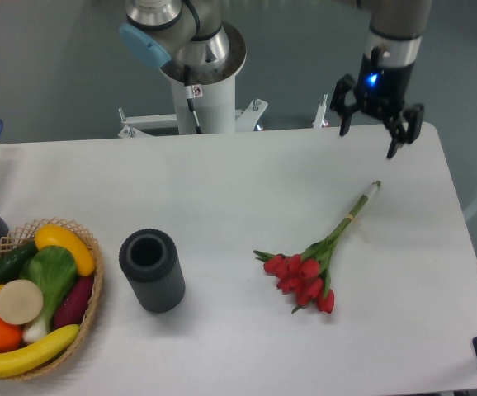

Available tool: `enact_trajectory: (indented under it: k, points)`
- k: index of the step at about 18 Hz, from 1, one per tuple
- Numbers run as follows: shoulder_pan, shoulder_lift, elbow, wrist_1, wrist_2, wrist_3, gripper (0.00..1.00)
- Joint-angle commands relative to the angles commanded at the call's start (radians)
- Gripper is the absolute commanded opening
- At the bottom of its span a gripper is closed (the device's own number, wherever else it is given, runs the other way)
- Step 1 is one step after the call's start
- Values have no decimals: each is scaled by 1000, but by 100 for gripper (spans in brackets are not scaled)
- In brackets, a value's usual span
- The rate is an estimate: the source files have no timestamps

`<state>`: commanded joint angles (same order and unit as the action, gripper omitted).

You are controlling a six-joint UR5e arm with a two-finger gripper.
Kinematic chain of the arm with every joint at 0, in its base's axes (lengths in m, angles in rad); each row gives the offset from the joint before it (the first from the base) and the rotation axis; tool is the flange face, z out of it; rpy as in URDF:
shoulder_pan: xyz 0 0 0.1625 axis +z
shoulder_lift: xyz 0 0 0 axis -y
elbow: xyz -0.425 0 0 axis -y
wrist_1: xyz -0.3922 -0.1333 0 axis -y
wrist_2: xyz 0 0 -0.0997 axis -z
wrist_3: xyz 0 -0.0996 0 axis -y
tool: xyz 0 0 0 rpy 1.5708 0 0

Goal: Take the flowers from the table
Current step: 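Move the open gripper down toward the stems of the red tulips, then lower the gripper around the tulip stems and close it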

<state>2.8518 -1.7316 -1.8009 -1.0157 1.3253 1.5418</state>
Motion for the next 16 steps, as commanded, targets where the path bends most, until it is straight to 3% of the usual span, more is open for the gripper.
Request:
enact_trajectory:
  k: [4,9,16]
  points:
    - [-28,-81,0,17,0,-6,100]
    - [-61,-166,-3,112,5,-6,100]
    - [-81,-216,-5,120,52,-45,100]
